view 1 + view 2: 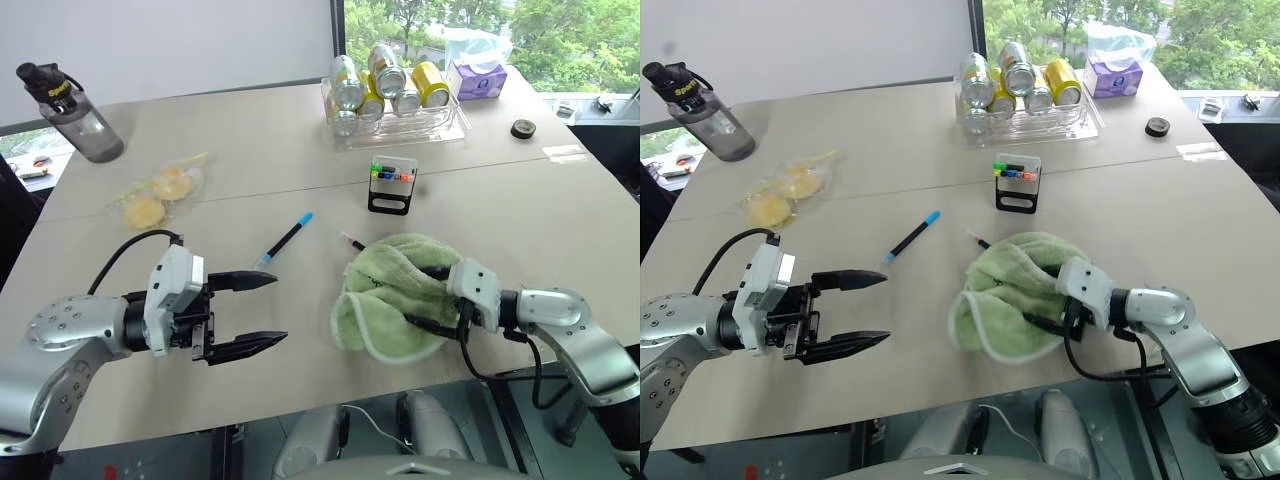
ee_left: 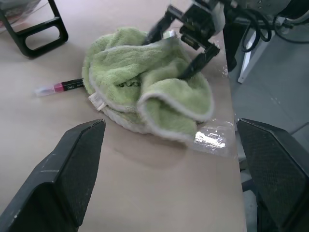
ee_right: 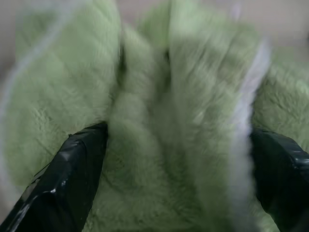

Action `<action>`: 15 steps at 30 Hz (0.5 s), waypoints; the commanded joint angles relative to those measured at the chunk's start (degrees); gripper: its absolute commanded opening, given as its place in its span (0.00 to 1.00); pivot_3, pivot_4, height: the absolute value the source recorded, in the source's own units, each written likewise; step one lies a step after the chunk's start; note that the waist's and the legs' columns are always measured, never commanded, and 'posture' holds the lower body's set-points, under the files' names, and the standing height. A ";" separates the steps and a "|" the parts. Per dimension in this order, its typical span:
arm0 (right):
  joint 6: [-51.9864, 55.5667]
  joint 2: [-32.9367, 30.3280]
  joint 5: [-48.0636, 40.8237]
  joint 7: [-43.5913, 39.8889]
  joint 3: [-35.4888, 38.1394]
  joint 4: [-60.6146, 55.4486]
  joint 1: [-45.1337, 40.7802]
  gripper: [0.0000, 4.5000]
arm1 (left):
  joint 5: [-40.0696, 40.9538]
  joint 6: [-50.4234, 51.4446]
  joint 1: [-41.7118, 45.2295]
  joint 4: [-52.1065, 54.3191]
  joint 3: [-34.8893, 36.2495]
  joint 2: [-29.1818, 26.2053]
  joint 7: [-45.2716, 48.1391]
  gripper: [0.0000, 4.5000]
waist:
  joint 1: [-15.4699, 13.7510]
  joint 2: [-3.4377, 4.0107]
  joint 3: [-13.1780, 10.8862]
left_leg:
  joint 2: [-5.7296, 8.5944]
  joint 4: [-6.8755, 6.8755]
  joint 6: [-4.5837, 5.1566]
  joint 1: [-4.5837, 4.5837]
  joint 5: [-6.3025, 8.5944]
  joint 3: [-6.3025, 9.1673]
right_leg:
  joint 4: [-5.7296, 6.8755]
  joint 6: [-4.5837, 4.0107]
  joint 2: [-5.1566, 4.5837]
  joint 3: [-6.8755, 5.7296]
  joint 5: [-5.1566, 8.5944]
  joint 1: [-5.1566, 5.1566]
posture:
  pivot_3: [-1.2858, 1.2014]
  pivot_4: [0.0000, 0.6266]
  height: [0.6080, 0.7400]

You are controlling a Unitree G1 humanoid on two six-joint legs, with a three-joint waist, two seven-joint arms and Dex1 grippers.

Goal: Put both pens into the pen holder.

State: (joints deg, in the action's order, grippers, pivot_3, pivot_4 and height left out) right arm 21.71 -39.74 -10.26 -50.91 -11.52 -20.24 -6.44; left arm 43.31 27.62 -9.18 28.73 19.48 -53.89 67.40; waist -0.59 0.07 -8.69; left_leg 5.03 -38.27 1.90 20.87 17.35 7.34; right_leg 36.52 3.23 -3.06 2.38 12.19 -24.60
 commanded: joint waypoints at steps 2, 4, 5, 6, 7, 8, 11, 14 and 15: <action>-0.04 1.69 0.84 2.55 0.71 -2.75 -2.29 0.81 | -2.66 -1.96 0.46 0.16 -0.89 -0.83 1.14 1.00 | 0.24 -0.01 -0.01 | -0.02 0.01 -0.01 -0.02 0.00 -0.01 | 0.01 0.00 0.02 0.01 0.00 0.00 | 0.52 0.24 0.99; 1.57 2.75 -0.81 2.77 1.65 -3.56 -3.21 0.60 | -4.49 -3.28 0.89 -0.26 -1.51 -0.36 0.71 1.00 | 0.29 -0.01 -0.02 | -0.02 0.01 -0.01 -0.02 0.00 -0.02 | 0.02 0.00 0.02 0.02 0.00 0.01 | 0.52 0.24 0.99; 2.01 2.98 -1.43 2.66 2.08 -3.86 -3.44 0.50 | -4.92 -3.66 1.14 -0.41 -1.74 -0.09 0.52 1.00 | 0.27 -0.02 -0.02 | -0.02 0.00 -0.01 -0.02 0.00 -0.02 | 0.02 0.00 0.02 0.02 0.00 0.01 | 0.52 0.24 0.99; 2.10 3.09 -1.91 2.49 2.44 -4.06 -3.58 0.38 | -4.99 -3.84 1.37 -0.52 -1.89 0.18 0.39 1.00 | 0.26 -0.03 -0.03 | -0.02 0.00 -0.01 -0.02 0.00 -0.01 | 0.02 0.00 0.02 0.00 0.00 0.01 | 0.52 0.24 0.99; 2.18 3.15 -2.67 2.26 2.95 -4.32 -3.61 0.27 | -4.67 -3.75 1.73 -0.50 -1.88 0.63 -0.01 1.00 | 0.15 -0.03 -0.03 | -0.02 0.00 -0.01 -0.01 0.00 -0.01 | 0.02 0.00 0.02 0.00 0.00 0.01 | 0.52 0.24 0.99; 2.18 3.23 -3.42 2.12 3.45 -4.49 -3.61 0.15 | -4.41 -3.58 2.01 -0.42 -1.83 1.01 -0.29 1.00 | -0.02 -0.04 -0.03 | -0.02 0.00 -0.01 -0.01 0.00 0.00 | 0.02 0.00 0.02 -0.01 0.00 0.01 | 0.52 0.24 0.99; 2.12 3.80 -9.44 0.01 6.60 -5.69 -3.59 0.01 | -4.13 -2.90 2.28 -0.30 -1.82 1.22 -0.40 1.00 | -0.08 -0.04 -0.04 | -0.01 0.00 0.00 0.00 0.00 0.01 | 0.00 0.00 0.01 -0.02 0.00 0.01 | 0.52 0.24 0.99; 3.11 4.92 -18.45 -2.16 11.90 -6.77 -4.03 0.01 | -4.01 -2.44 2.71 -0.16 -1.58 1.28 -0.78 1.00 | -0.08 -0.03 -0.06 | -0.02 0.01 0.00 0.01 0.00 0.02 | 0.00 0.00 0.01 -0.01 0.00 0.01 | 0.52 0.24 0.99; 4.00 4.77 -20.51 -2.35 13.48 -6.77 -4.23 0.01 | -3.92 -2.26 2.85 -0.09 -1.51 1.29 -0.94 1.00 | -0.06 -0.03 -0.06 | -0.02 0.01 0.00 0.01 0.00 0.02 | 0.00 0.00 0.01 -0.01 0.00 0.01 | 0.52 0.24 0.99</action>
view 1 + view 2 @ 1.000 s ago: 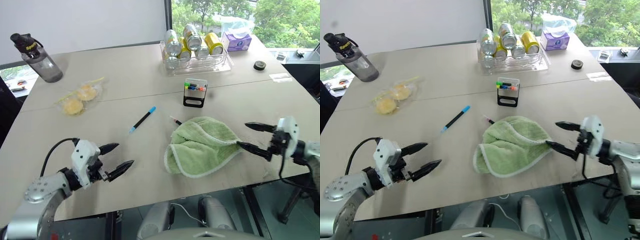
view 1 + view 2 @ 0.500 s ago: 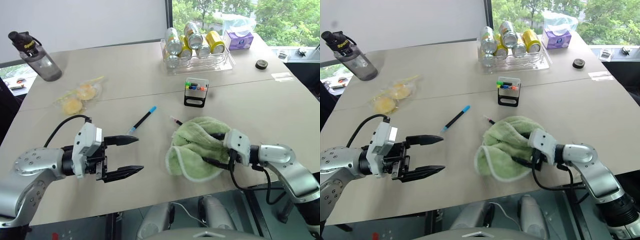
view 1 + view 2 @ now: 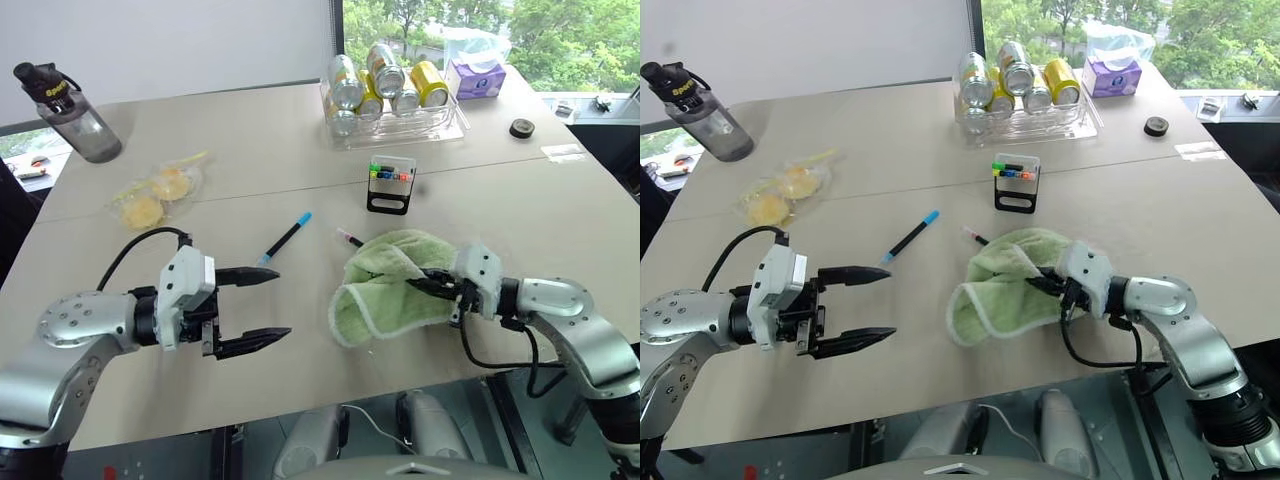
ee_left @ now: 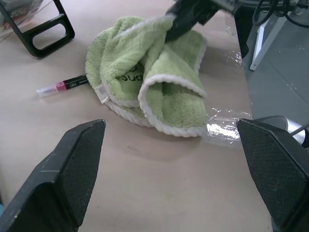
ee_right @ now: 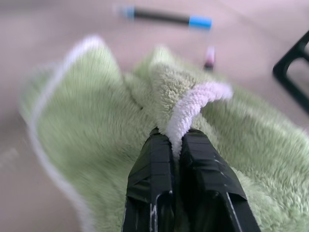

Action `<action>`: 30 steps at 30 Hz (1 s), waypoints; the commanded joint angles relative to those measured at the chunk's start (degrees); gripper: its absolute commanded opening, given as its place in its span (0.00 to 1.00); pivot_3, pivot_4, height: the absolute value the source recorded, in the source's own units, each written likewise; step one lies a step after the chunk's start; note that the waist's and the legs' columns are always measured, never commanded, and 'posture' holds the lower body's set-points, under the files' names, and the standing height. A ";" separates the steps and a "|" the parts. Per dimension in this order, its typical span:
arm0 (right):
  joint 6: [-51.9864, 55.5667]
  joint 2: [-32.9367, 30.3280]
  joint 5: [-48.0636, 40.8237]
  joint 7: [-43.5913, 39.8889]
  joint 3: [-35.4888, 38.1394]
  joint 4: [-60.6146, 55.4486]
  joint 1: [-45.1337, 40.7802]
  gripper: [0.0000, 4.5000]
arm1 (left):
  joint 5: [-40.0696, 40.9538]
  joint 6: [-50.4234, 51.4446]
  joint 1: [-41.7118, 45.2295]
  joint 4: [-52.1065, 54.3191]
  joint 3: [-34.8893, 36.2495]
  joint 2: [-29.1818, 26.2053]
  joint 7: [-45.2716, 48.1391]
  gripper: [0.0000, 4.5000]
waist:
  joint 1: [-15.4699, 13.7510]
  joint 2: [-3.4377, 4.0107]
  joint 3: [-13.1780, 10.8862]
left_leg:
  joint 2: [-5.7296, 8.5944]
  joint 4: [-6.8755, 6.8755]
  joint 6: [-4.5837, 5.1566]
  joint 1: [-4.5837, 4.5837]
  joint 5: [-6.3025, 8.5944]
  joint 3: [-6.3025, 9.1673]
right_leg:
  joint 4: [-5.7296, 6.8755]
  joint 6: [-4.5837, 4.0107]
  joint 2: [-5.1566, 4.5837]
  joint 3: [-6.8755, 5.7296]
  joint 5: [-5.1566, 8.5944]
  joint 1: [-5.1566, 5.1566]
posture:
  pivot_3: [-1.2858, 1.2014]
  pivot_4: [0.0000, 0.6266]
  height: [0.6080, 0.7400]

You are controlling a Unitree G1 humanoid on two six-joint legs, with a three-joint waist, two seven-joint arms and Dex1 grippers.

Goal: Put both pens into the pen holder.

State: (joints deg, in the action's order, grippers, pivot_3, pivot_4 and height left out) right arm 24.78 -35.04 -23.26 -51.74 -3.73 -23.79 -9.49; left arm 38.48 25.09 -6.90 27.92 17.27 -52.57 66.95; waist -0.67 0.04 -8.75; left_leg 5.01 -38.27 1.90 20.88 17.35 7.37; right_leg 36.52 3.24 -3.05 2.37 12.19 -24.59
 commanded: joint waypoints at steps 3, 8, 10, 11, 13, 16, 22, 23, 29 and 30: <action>6.57 -4.29 -14.89 -2.21 13.76 -1.11 -3.76 0.01 | 0.66 0.76 0.77 1.19 0.85 0.31 -1.94 1.00 | 0.01 0.00 -0.01 | 0.01 -0.01 0.01 -0.01 0.00 -0.02 | 0.00 0.00 -0.01 0.02 0.00 0.01 | 0.52 0.24 0.99; 15.82 -13.47 -26.16 -1.28 26.42 5.43 -12.56 0.01 | 1.93 2.68 1.86 3.66 -0.30 2.28 -5.76 1.00 | -0.05 0.09 -0.20 | 0.01 0.00 0.02 0.00 0.00 -0.01 | 0.00 0.00 -0.03 -0.01 0.00 0.01 | 0.52 0.24 0.99; 17.30 -15.31 -27.32 0.77 29.03 9.27 -16.77 0.01 | 1.92 3.01 2.50 4.01 -1.15 2.66 -6.29 1.00 | -0.04 0.08 -0.22 | 0.00 0.04 0.01 0.01 0.00 0.02 | 0.00 -0.01 -0.03 -0.04 0.00 -0.01 | 0.52 0.24 0.99; 16.97 -15.86 -25.49 2.71 28.92 12.15 -19.24 0.01 | 1.70 3.01 2.99 3.81 -1.59 2.71 -6.40 1.00 | 0.06 0.08 -0.22 | -0.01 0.04 0.01 0.02 0.00 0.03 | 0.00 -0.01 -0.02 -0.03 0.00 0.00 | 0.52 0.24 0.99; 14.26 -16.88 -20.58 5.13 27.75 18.24 -23.25 0.01 | 0.99 2.88 4.15 3.07 -2.41 2.66 -6.70 1.00 | 0.23 0.02 -0.24 | -0.01 0.05 0.02 0.01 0.00 -0.09 | 0.00 -0.01 -0.02 0.04 0.00 -0.01 | 0.52 0.24 0.99; 9.99 -20.04 -12.97 5.18 24.88 27.06 -25.88 0.20 | 0.75 2.79 5.69 2.03 -3.03 2.52 -6.60 1.00 | 0.05 0.01 -0.26 | 0.00 0.02 0.03 0.01 0.01 -0.17 | 0.00 0.00 -0.04 0.09 -0.01 -0.01 | 0.52 0.24 0.99; 3.52 -24.91 -0.54 2.33 16.77 34.43 -24.16 0.82 | 0.63 2.58 5.85 2.28 -3.28 2.55 -7.11 1.00 | 0.03 0.05 -0.29 | 0.00 0.03 0.06 0.22 0.02 -0.23 | 0.00 0.00 -0.04 0.12 0.00 -0.27 | 0.52 0.24 0.99; 3.20 -25.44 0.03 1.46 16.49 34.81 -24.09 0.92 | 0.66 2.63 5.55 2.58 -3.19 2.66 -7.39 1.00 | 0.10 0.07 -0.30 | 0.00 0.03 0.06 0.26 0.02 -0.25 | 0.00 0.00 -0.04 0.14 -0.01 -0.32 | 0.52 0.24 0.99; 5.89 -24.01 -4.15 -3.05 19.06 30.36 -22.60 0.92 | -0.05 1.95 3.20 3.11 -2.32 3.25 -9.02 1.00 | 0.49 0.13 -0.33 | -0.01 0.03 0.06 0.33 0.02 -0.28 | 0.02 0.00 -0.03 0.18 -0.01 -0.40 | 0.52 0.24 0.99; 6.79 -23.24 -5.76 -3.94 19.40 28.22 -21.61 0.92 | -0.58 1.75 3.22 2.80 -2.55 3.53 -9.71 1.00 | 0.49 0.12 -0.33 | -0.02 0.03 0.06 0.33 0.02 -0.28 | 0.02 0.00 -0.03 0.18 -0.01 -0.40 | 0.52 0.24 0.99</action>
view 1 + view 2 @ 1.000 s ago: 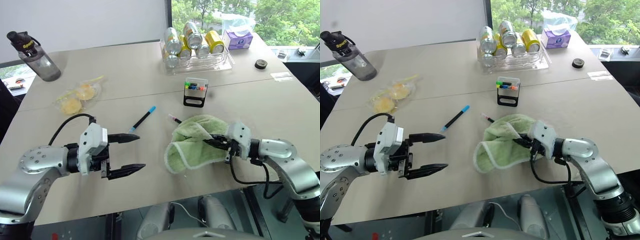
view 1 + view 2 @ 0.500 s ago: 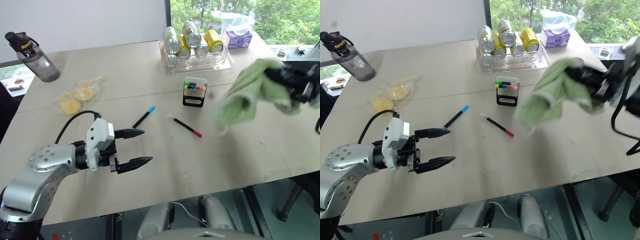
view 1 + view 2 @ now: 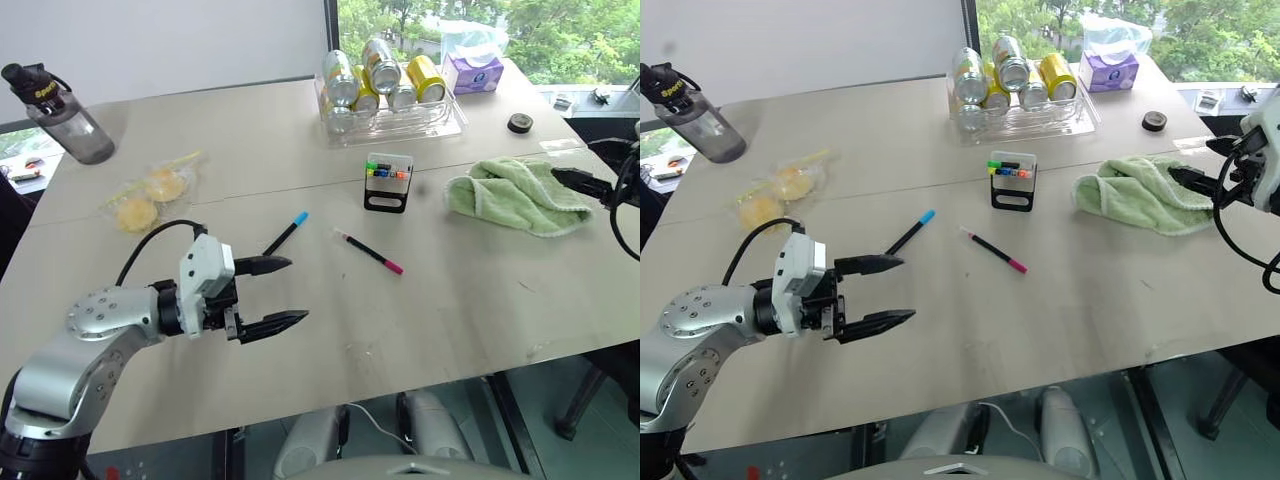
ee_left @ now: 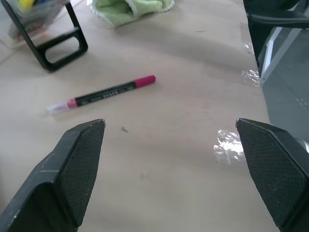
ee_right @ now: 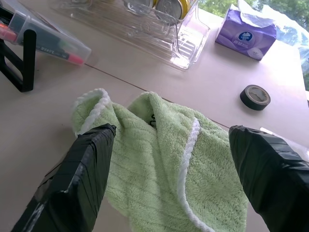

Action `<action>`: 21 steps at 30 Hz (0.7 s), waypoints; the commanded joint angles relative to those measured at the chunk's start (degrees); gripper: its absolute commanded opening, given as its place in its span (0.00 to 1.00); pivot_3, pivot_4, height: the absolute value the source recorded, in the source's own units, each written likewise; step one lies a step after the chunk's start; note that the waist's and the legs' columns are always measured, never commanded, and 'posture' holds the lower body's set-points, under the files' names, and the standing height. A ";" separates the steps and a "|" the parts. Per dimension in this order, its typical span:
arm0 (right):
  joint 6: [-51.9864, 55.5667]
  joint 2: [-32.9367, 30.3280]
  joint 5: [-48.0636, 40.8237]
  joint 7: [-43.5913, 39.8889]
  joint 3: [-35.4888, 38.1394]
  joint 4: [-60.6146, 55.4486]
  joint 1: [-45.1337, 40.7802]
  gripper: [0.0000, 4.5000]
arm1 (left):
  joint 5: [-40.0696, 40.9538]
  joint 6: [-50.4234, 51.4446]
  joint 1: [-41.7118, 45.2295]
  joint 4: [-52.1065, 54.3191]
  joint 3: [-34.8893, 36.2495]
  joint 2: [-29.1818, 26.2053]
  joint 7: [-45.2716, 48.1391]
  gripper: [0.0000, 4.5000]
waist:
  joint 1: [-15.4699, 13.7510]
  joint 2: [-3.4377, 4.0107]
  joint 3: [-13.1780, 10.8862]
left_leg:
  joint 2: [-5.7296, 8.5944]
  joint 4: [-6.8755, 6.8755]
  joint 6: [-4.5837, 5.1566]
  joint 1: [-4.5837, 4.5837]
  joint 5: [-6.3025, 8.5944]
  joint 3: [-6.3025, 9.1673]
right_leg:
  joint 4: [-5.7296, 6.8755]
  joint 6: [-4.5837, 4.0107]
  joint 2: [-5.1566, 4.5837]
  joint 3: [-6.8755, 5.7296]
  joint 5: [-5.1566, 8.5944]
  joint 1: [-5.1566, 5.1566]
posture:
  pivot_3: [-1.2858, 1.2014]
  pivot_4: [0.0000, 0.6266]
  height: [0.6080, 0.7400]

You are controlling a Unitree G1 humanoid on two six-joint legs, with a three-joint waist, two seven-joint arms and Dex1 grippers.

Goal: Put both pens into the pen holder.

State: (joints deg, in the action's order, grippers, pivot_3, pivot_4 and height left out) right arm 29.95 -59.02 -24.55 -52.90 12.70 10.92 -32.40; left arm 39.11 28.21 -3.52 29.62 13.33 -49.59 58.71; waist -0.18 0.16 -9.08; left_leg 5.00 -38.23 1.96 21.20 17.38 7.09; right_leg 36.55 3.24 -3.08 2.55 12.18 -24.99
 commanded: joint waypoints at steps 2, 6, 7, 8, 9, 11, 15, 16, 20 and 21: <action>2.88 3.20 -7.86 -3.82 3.57 -11.92 4.57 0.92 | -2.76 -0.80 0.82 -0.51 0.95 1.76 -4.67 1.00 | -0.06 0.00 0.00 | -0.01 -0.02 0.00 0.00 0.00 0.05 | 0.02 0.00 0.01 -0.03 0.00 0.02 | 0.52 0.24 0.99; 2.00 9.28 -10.74 -4.06 2.03 -22.81 15.37 0.92 | -8.21 2.54 3.43 -6.25 -0.53 4.00 -13.74 1.00 | -0.57 -0.08 0.05 | -0.01 -0.07 0.00 -0.04 0.00 0.21 | 0.03 0.01 0.01 -0.09 0.00 0.12 | 0.52 0.24 0.99; 2.09 10.99 -11.32 -3.69 0.63 -26.47 18.34 0.92 | -10.55 2.06 4.18 -8.46 -1.02 4.75 -15.96 1.00 | -0.64 -0.06 0.04 | 0.00 -0.09 -0.01 -0.01 0.00 0.20 | 0.07 0.01 0.02 -0.12 0.00 0.10 | 0.52 0.24 0.99; 2.54 12.21 -11.86 -3.50 -0.69 -29.71 20.64 0.92 | -12.44 1.44 4.80 -10.30 -1.38 5.51 -17.81 1.00 | -0.79 -0.04 0.05 | 0.02 -0.09 0.00 -0.02 0.00 0.18 | 0.08 0.01 0.00 -0.11 0.00 0.09 | 0.52 0.24 0.99; 3.17 13.10 -12.04 -3.11 -2.47 -33.23 22.83 0.92 | -13.76 1.44 5.61 -12.16 -1.79 6.58 -19.69 1.00 | -0.74 -0.05 0.05 | 0.04 -0.08 0.00 -0.02 0.00 0.19 | 0.08 0.01 -0.03 -0.11 0.00 0.08 | 0.52 0.24 0.99; 3.65 13.92 -11.74 -2.58 -5.36 -38.37 25.44 0.92 | -15.82 1.03 6.64 -14.58 -3.00 8.16 -21.46 1.00 | -0.67 -0.05 0.04 | 0.04 -0.11 -0.01 -0.02 0.00 0.17 | 0.11 0.01 -0.02 -0.09 -0.01 0.07 | 0.52 0.24 0.99; 3.50 18.13 -13.02 1.17 -8.21 -44.48 26.00 0.92 | -22.07 -1.07 7.53 -19.04 -8.33 9.73 -23.06 1.00 | -0.51 -0.11 0.05 | 0.05 -0.15 -0.02 -0.08 -0.01 0.11 | 0.18 0.02 -0.01 -0.04 -0.01 0.09 | 0.52 0.24 0.99; 2.63 18.72 -12.19 1.80 -8.59 -45.03 25.77 0.92 | -22.41 -1.02 7.99 -20.24 -8.80 10.41 -23.26 1.00 | -0.54 -0.12 0.05 | 0.05 -0.15 -0.02 -0.14 -0.01 0.11 | 0.20 0.02 -0.01 -0.04 -0.01 0.13 | 0.52 0.24 0.99; 0.06 18.59 -8.58 2.62 -10.17 -45.95 26.04 0.92 | -25.04 -0.99 9.19 -25.13 -11.87 11.21 -22.77 1.00 | -1.04 -0.18 0.12 | 0.08 -0.15 -0.05 -0.33 -0.02 0.23 | 0.21 0.02 -0.05 -0.17 -0.01 0.35 | 0.52 0.24 0.99; -0.87 18.76 -7.80 2.95 -10.19 -45.92 26.08 0.92 | -24.90 -0.52 9.34 -25.89 -12.15 11.23 -22.29 1.00 | -1.11 -0.17 0.15 | 0.09 -0.15 -0.06 -0.38 -0.03 0.26 | 0.21 0.02 -0.06 -0.19 -0.01 0.42 | 0.52 0.24 0.99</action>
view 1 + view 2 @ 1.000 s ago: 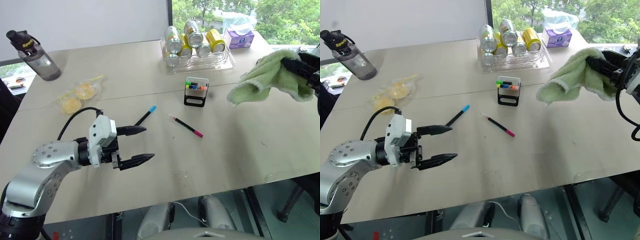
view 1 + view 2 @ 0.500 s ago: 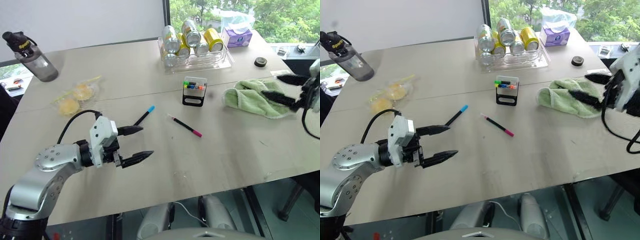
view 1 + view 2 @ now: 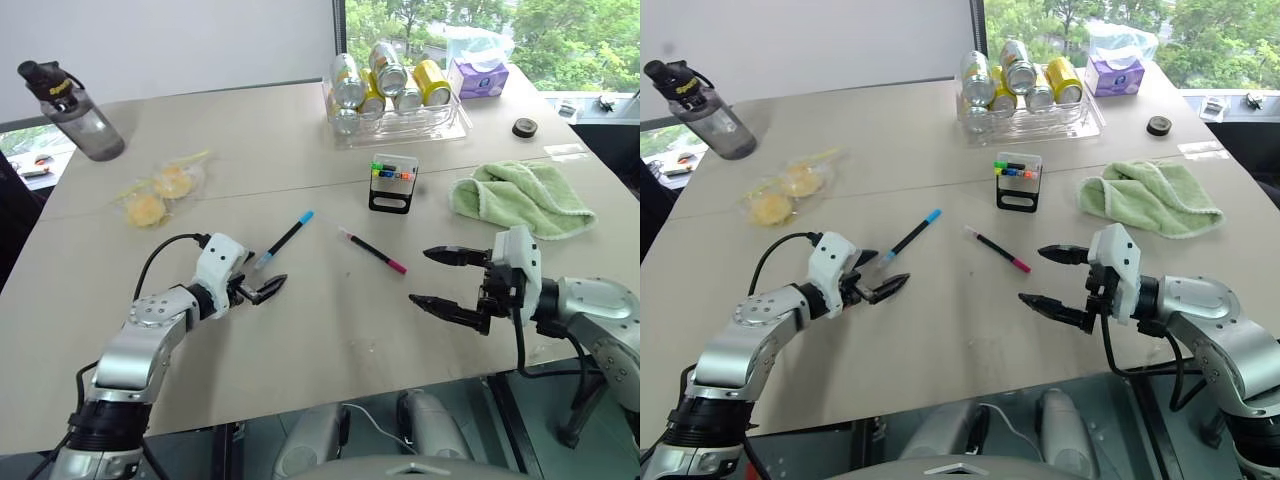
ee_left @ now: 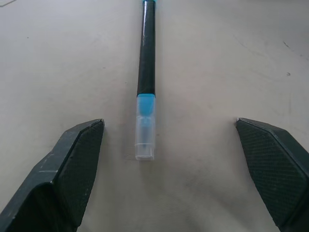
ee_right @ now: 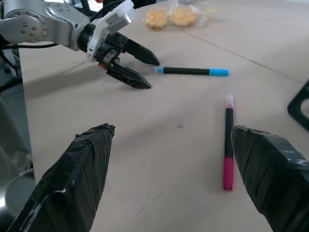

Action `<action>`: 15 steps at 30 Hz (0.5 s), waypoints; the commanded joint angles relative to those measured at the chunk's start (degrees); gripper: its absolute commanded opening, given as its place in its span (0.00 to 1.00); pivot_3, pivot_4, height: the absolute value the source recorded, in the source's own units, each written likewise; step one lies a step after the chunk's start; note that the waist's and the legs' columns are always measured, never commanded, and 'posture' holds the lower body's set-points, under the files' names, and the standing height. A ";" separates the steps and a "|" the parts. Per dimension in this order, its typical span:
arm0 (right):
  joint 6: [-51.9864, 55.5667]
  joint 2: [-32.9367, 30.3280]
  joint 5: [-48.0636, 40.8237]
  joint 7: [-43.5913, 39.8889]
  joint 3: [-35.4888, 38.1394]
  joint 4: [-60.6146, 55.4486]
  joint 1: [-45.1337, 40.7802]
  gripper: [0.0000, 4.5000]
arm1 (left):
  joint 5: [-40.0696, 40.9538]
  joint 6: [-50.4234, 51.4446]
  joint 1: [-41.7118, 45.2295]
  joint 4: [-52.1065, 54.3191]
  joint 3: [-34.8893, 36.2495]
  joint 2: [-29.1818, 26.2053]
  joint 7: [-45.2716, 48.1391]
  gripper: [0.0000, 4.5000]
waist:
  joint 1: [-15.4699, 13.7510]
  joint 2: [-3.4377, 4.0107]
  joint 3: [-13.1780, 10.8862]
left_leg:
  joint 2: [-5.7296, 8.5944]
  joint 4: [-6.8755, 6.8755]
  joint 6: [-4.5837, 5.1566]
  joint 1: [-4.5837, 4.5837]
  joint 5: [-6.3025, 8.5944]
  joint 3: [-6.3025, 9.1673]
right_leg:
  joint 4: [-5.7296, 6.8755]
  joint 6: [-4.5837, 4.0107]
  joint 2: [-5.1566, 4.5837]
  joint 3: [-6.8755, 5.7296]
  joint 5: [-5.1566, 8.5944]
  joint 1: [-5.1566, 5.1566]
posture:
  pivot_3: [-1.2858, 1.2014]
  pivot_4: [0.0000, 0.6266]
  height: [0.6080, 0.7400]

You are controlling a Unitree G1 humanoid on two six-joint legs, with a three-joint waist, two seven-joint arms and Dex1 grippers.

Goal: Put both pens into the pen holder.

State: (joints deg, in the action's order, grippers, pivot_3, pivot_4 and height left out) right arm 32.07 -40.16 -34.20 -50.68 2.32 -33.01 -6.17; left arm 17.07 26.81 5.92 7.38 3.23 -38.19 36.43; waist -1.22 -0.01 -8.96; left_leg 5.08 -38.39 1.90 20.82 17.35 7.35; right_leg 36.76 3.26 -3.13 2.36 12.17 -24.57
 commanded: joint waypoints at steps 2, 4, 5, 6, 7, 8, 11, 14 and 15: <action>-4.29 0.28 2.75 1.22 0.51 -1.69 -0.46 0.92 | -2.18 2.11 0.58 -5.10 -2.03 -0.33 0.94 1.00 | -0.07 0.06 0.09 | 0.03 0.00 -0.04 -0.12 -0.02 0.03 | 0.02 0.00 -0.01 -0.01 0.00 0.11 | 0.52 0.24 0.99; -5.00 0.07 3.71 1.56 0.70 -1.34 -0.77 0.92 | -2.03 2.97 1.30 -6.54 -1.81 -0.81 1.67 0.94 | 0.01 0.11 0.18 | 0.03 -0.01 -0.09 -0.19 -0.06 0.05 | 0.04 0.00 -0.01 -0.02 0.00 0.17 | 0.52 0.24 0.99; -5.37 -0.03 4.24 1.80 0.73 -1.17 -0.89 0.93 | -2.21 3.02 1.59 -7.26 -1.66 -1.01 1.83 0.88 | 0.09 0.13 0.21 | 0.03 -0.01 -0.10 -0.22 -0.07 0.08 | 0.04 0.00 0.00 -0.03 0.00 0.20 | 0.52 0.24 0.99; -5.50 -0.06 4.40 1.91 0.76 -1.01 -0.97 0.93 | -2.11 3.15 1.87 -7.88 -1.34 -1.01 2.01 0.80 | 0.24 0.16 0.24 | 0.03 -0.01 -0.11 -0.24 -0.08 0.09 | 0.04 0.00 0.00 -0.05 0.00 0.22 | 0.52 0.24 0.99; -5.59 -0.04 4.52 1.96 0.79 -0.88 -1.00 0.93 | -1.80 3.30 2.08 -8.28 -1.00 -0.88 2.17 0.72 | 0.29 0.17 0.24 | 0.03 0.00 -0.12 -0.35 -0.08 0.12 | 0.05 0.00 0.01 -0.07 0.00 0.33 | 0.52 0.24 0.99; -5.64 -0.07 4.73 1.99 0.73 -0.79 -1.04 0.93 | -1.42 3.43 2.18 -8.43 -0.65 -0.65 2.19 0.62 | 0.38 0.19 0.26 | 0.02 0.00 -0.12 -0.40 -0.08 0.12 | 0.05 0.00 0.01 -0.07 0.01 0.36 | 0.52 0.24 0.99; -6.14 -0.24 5.46 1.82 0.53 -0.19 -1.13 0.93 | -1.58 2.31 2.26 -8.47 -0.25 -0.23 2.10 0.31 | 0.54 0.19 0.26 | 0.02 0.01 -0.12 -0.50 -0.08 0.11 | 0.05 0.00 0.02 -0.05 0.01 0.45 | 0.52 0.24 0.99; -6.79 -0.11 6.19 1.80 0.48 1.23 -1.73 0.93 | -1.76 0.20 1.87 -7.99 1.05 0.46 1.24 0.02 | 0.57 0.19 0.27 | 0.02 0.01 -0.12 -0.50 -0.08 0.08 | 0.05 0.00 0.02 -0.01 0.01 0.44 | 0.52 0.24 0.99; -6.73 0.13 6.23 2.06 0.52 1.73 -2.05 0.93 | -1.45 -0.22 1.68 -7.69 1.71 0.76 0.98 0.02 | 0.56 0.19 0.27 | 0.02 0.01 -0.11 -0.50 -0.08 0.07 | 0.04 0.00 0.01 -0.01 0.01 0.44 | 0.52 0.24 0.99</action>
State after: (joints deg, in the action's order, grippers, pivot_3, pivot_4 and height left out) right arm 26.61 -40.13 -28.07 -49.01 2.03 -30.94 -6.98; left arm 16.60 26.50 9.18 0.86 4.73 -37.90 37.99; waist -0.66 0.18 -8.69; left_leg 5.10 -38.38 1.79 20.32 17.27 7.42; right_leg 36.80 3.26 -3.12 2.35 12.18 -24.13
